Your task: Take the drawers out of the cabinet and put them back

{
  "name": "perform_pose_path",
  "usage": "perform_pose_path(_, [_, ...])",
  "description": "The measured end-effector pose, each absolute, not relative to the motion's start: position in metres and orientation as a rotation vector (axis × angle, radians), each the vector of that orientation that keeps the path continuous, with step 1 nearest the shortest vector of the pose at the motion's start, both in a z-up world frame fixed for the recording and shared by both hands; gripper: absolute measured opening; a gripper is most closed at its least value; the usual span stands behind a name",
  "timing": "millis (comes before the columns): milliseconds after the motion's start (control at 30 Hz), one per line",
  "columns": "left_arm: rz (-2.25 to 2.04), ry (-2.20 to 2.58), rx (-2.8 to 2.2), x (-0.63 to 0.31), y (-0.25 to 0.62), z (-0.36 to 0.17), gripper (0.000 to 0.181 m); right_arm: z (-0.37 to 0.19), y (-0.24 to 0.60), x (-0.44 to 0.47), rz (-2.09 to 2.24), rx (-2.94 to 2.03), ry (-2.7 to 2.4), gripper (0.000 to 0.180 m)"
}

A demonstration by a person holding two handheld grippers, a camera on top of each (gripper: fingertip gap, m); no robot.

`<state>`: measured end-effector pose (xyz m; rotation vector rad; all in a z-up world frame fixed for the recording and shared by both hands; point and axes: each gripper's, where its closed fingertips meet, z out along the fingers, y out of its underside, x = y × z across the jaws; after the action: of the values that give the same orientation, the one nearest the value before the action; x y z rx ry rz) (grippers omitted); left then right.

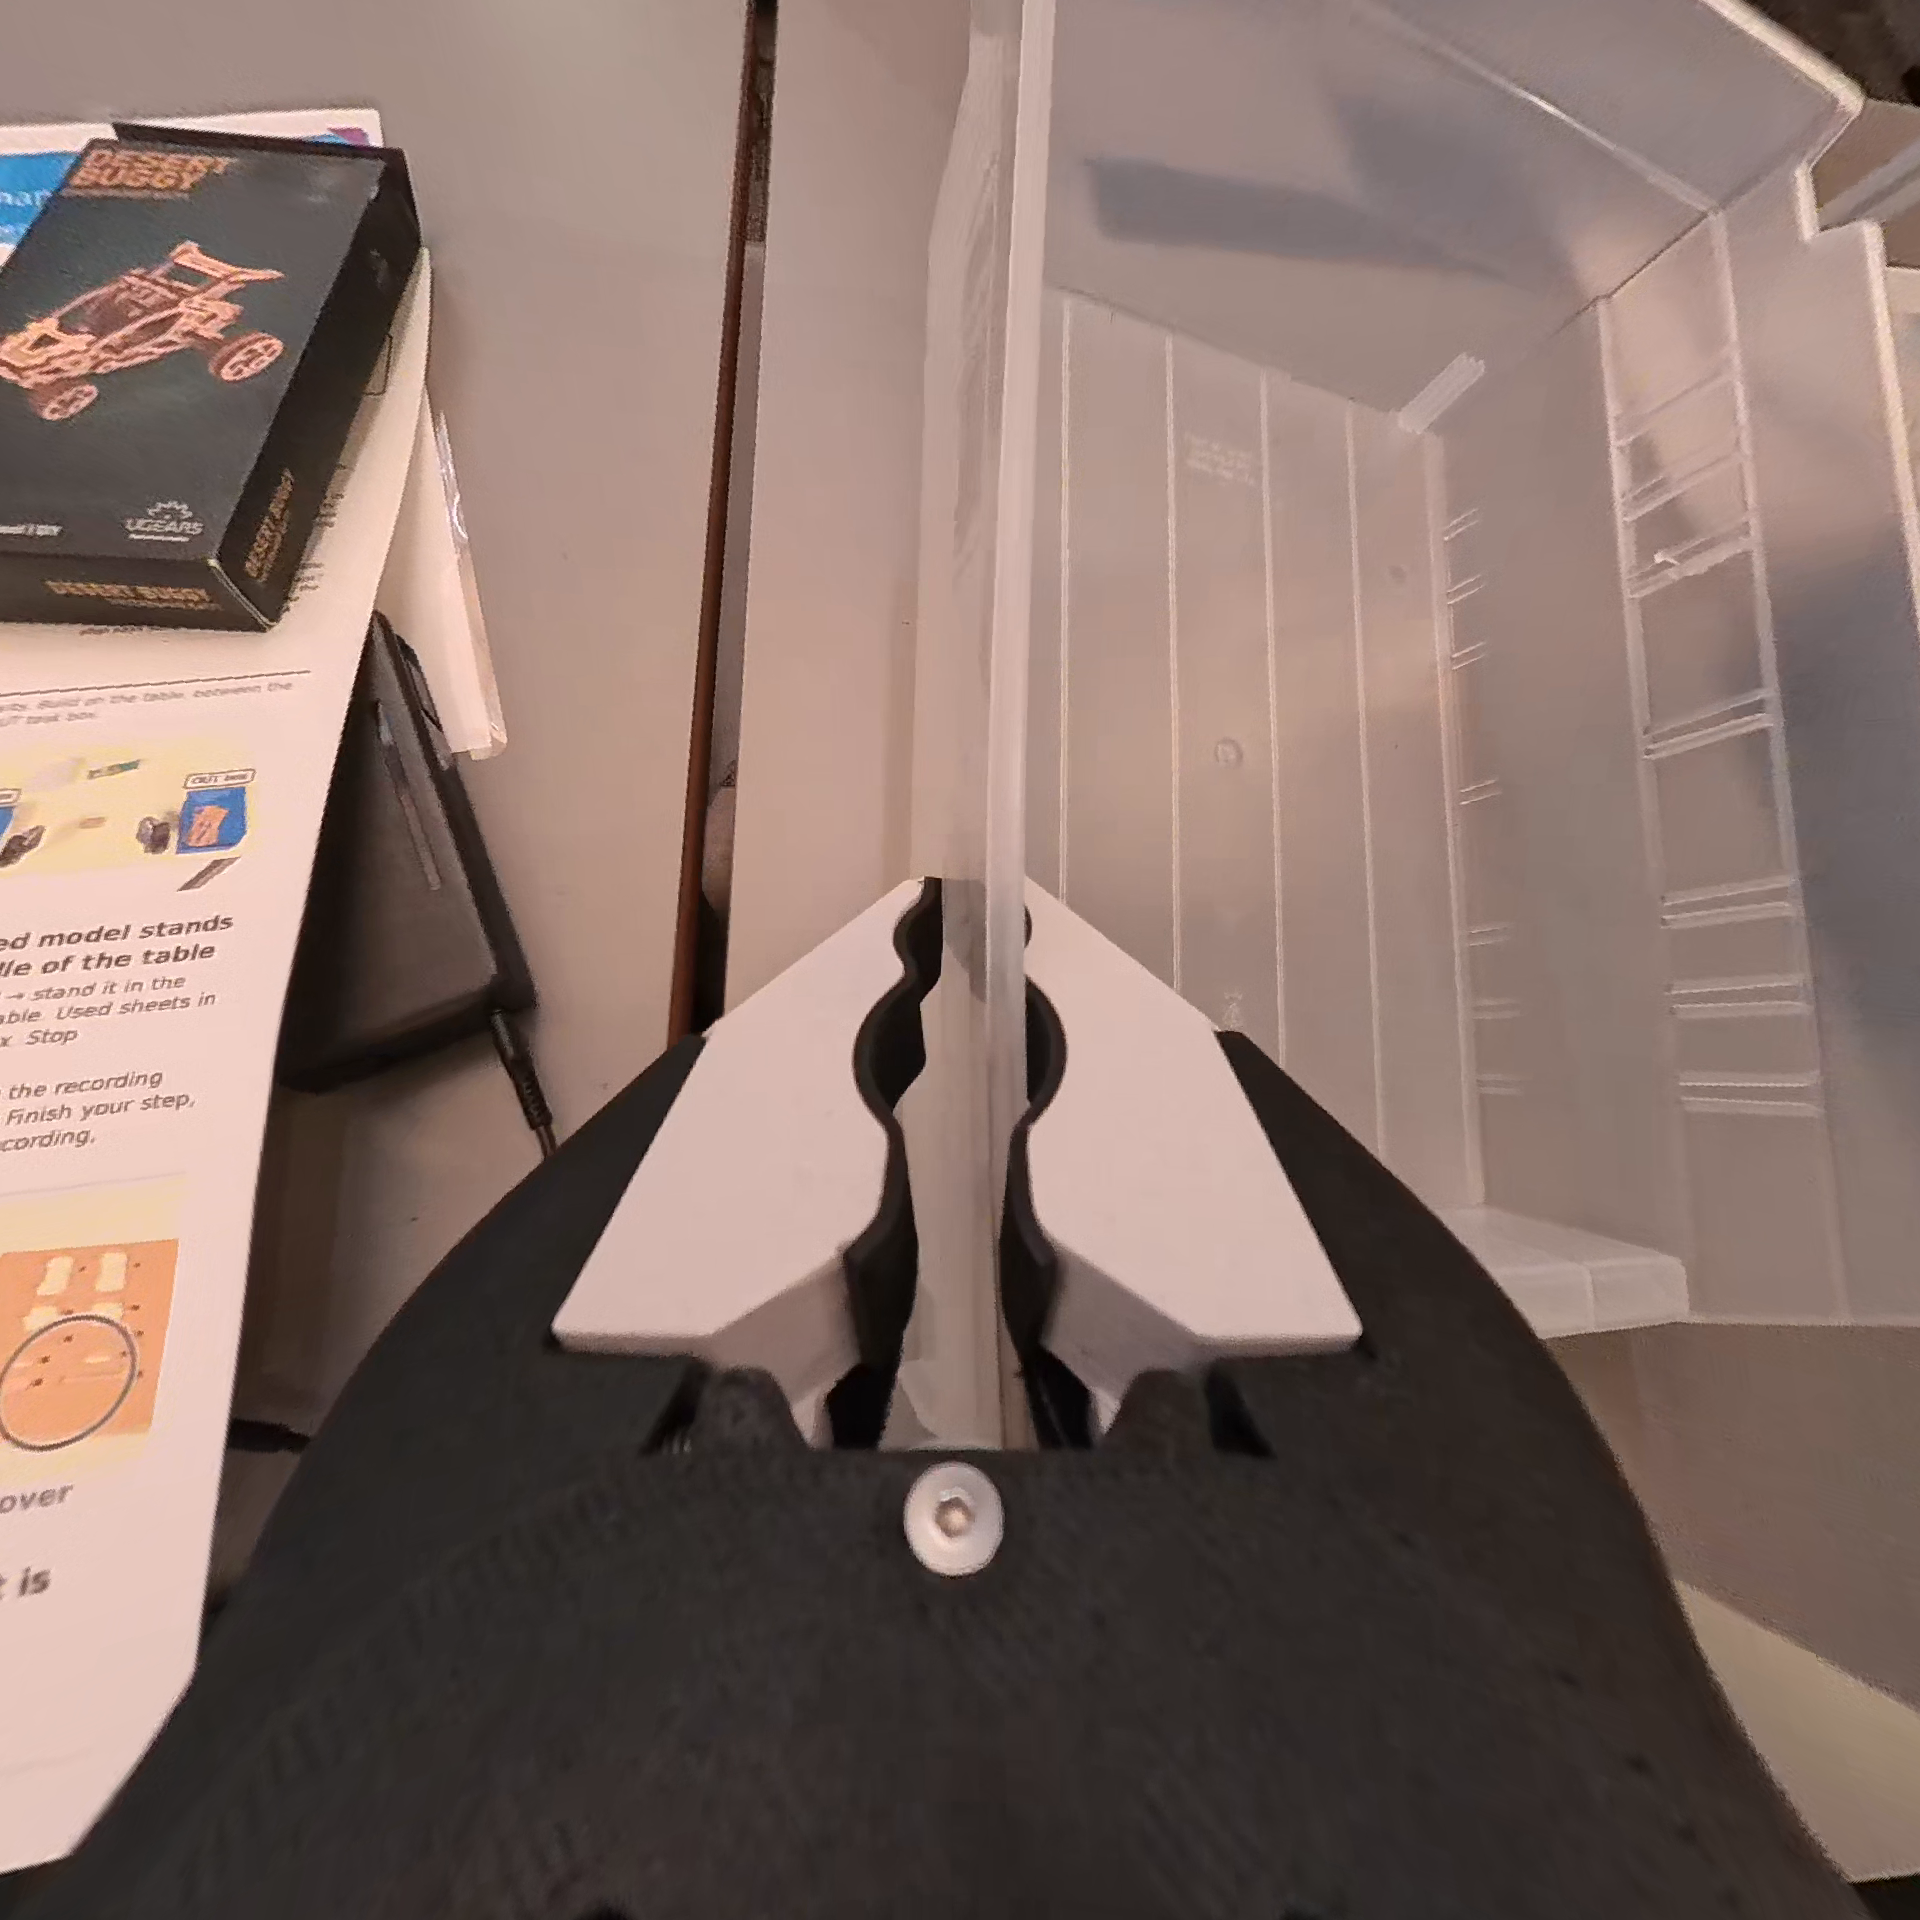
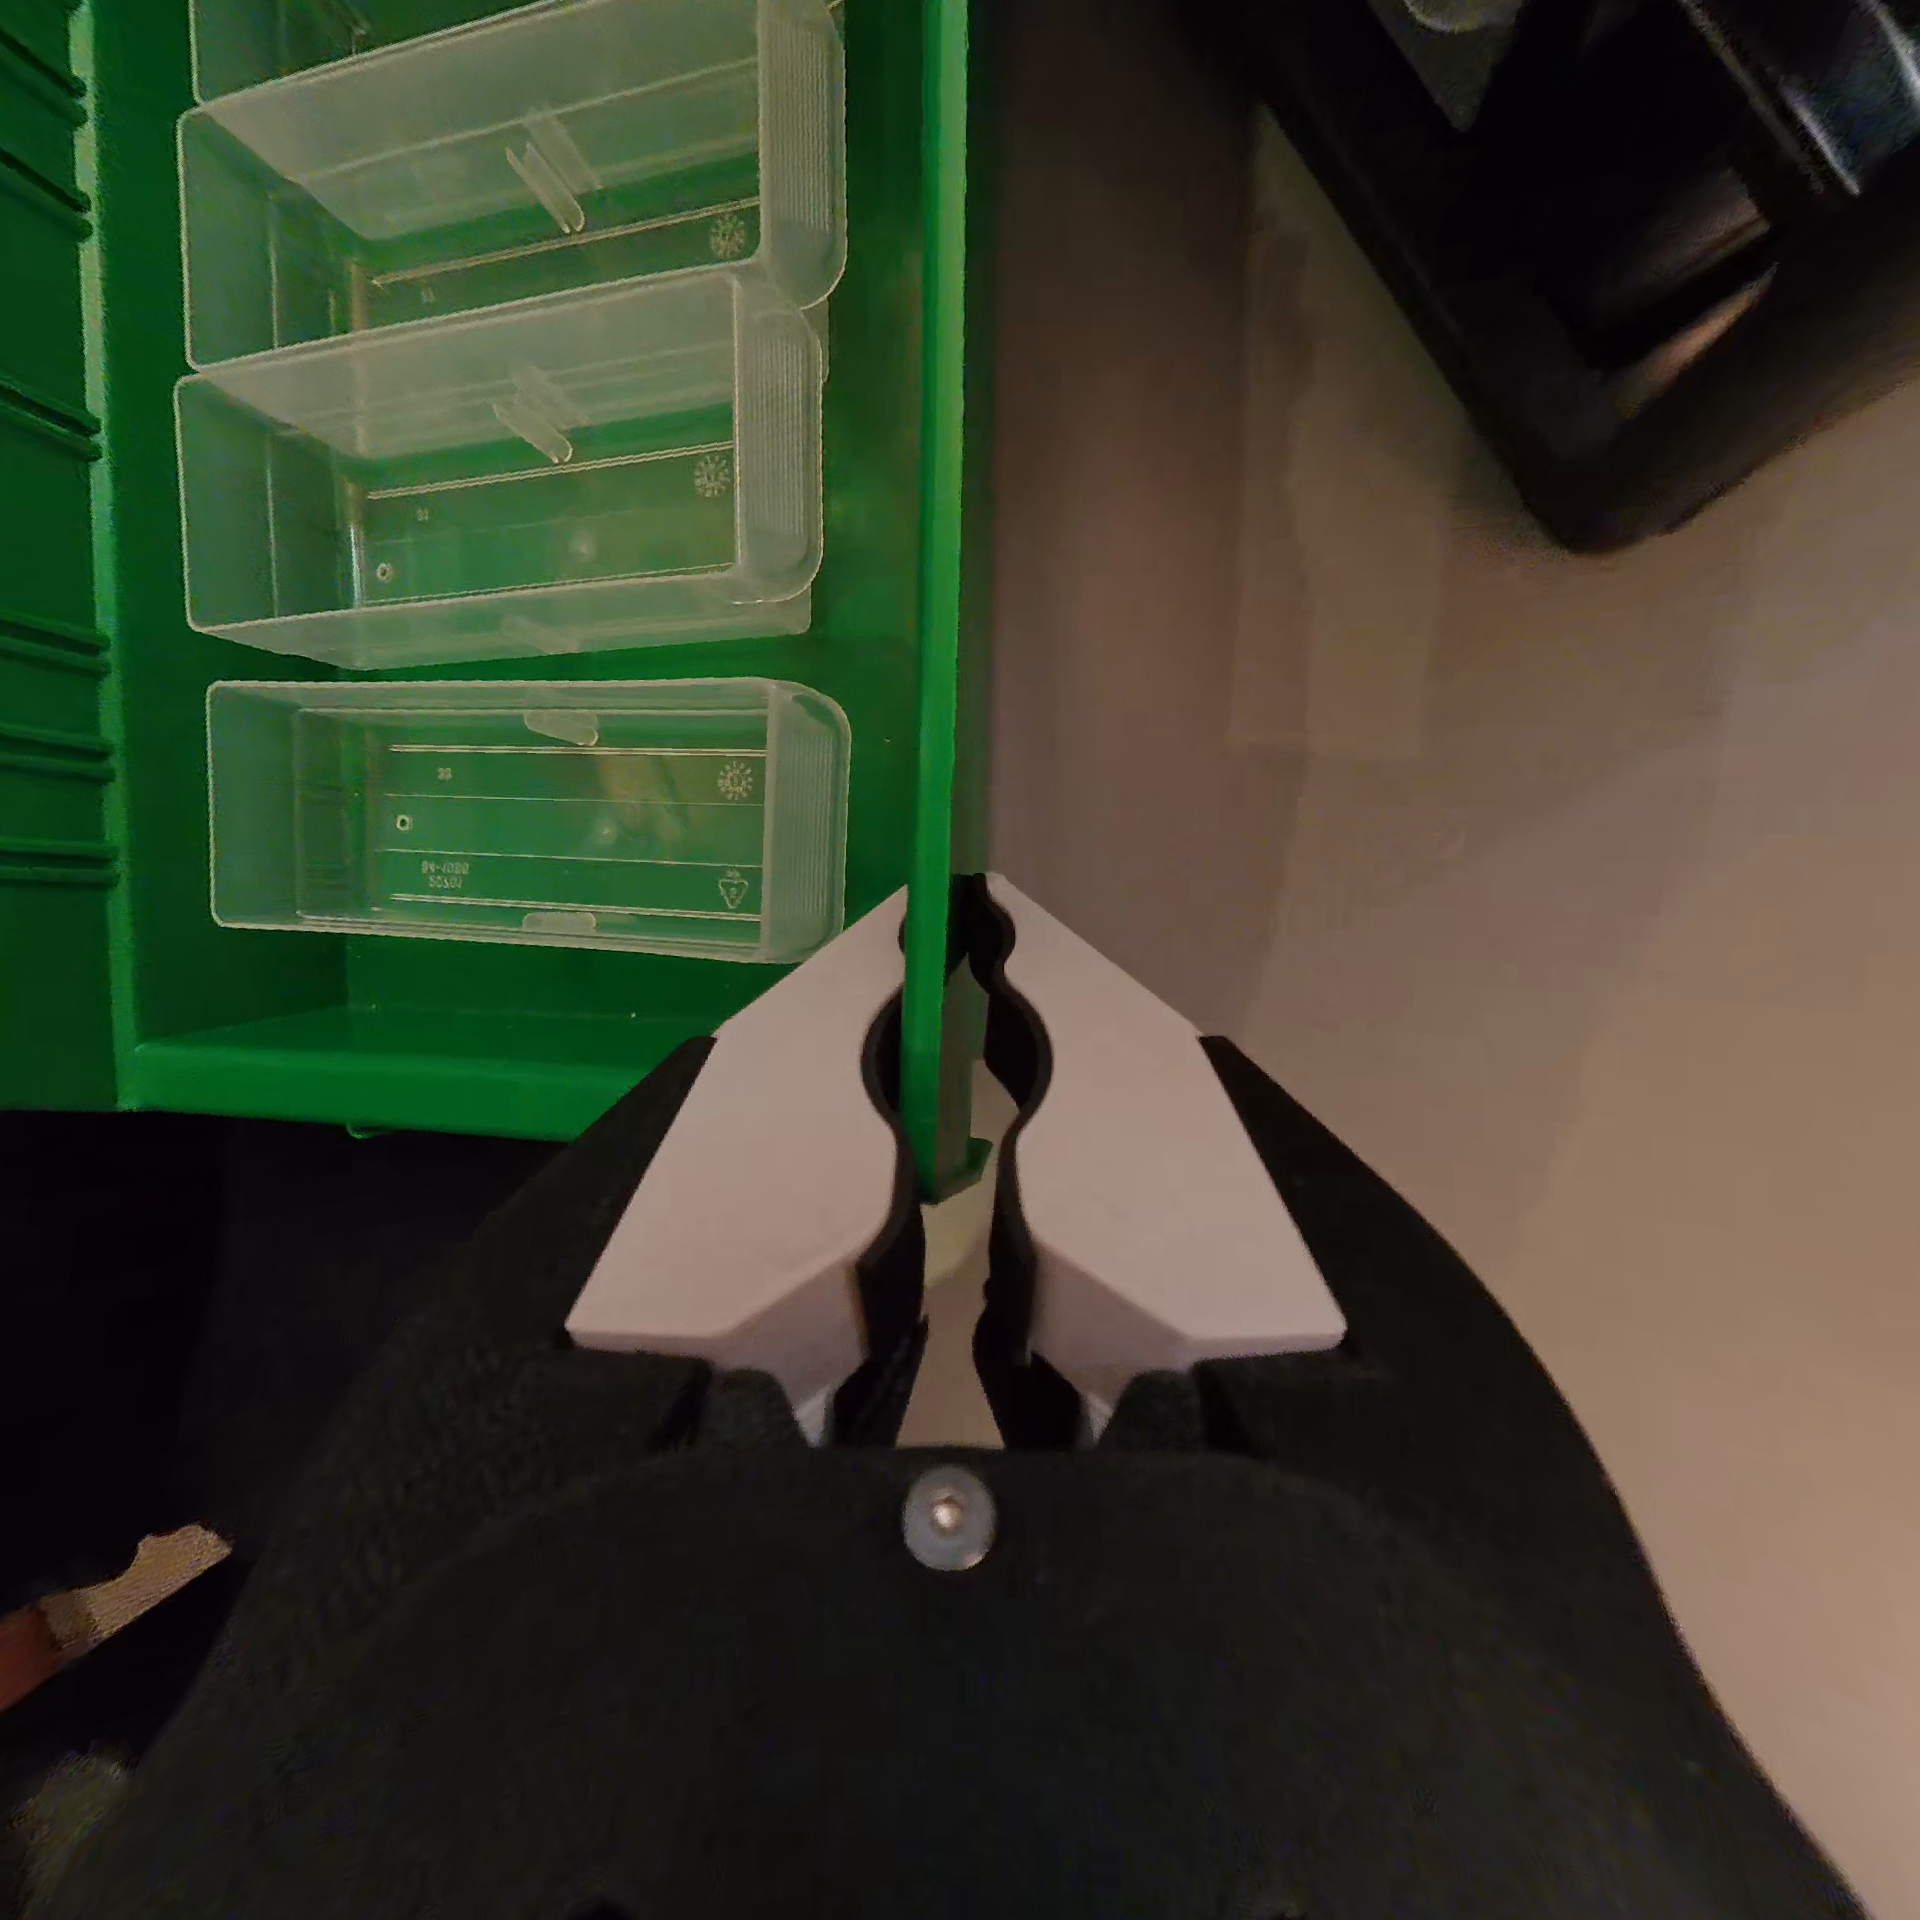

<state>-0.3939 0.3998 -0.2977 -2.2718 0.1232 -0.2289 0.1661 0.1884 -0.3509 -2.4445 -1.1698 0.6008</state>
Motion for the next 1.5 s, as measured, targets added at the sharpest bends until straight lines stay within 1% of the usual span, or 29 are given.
perform_pose_path(300, [-0.245, 0.076, -2.247, -0.405, 0.400, -0.294, 0.006, -0.351, 0.203, 0.128, 0.636, -2.429, -1.154, 0.001])
perform_pose_path(467, [-0.251, 0.056, -2.243, -0.409, 0.400, -0.294, 0.006, -0.351, 0.209, 0.120, 0.619, -2.446, -1.120, 0.001])
perform_pose_path(767, [-0.260, 0.040, -2.242, -0.416, 0.399, -0.298, 0.006, -0.351, 0.200, 0.121, 0.596, -2.373, -1.320, 0.002])
perform_pose_path(900, [-0.266, 0.029, -2.243, -0.417, 0.399, -0.300, 0.006, -0.351, 0.202, 0.116, 0.620, -2.396, -1.274, 0.002])
perform_pose_path(1200, [-0.269, 0.012, -2.237, -0.420, 0.400, -0.300, 0.006, -0.350, 0.214, 0.069, 0.644, -2.414, -1.118, 0.002])
perform_pose_path(1333, [-0.272, -0.007, -2.226, -0.424, 0.400, -0.298, 0.006, -0.350, 0.221, 0.046, 0.601, -2.321, -1.187, 0.003])
perform_pose_path(1367, [-0.275, -0.013, -2.223, -0.425, 0.400, -0.298, 0.006, -0.349, 0.224, 0.046, 0.562, -2.292, -1.219, 0.008])
perform_pose_path(1433, [-0.283, -0.021, -2.218, -0.427, 0.399, -0.297, 0.006, -0.345, 0.229, 0.050, 0.518, -2.253, -1.234, 0.024])
perform_pose_path(1500, [-0.283, -0.028, -2.211, -0.429, 0.399, -0.295, 0.006, -0.333, 0.233, 0.059, 0.499, -2.213, -1.219, 0.052])
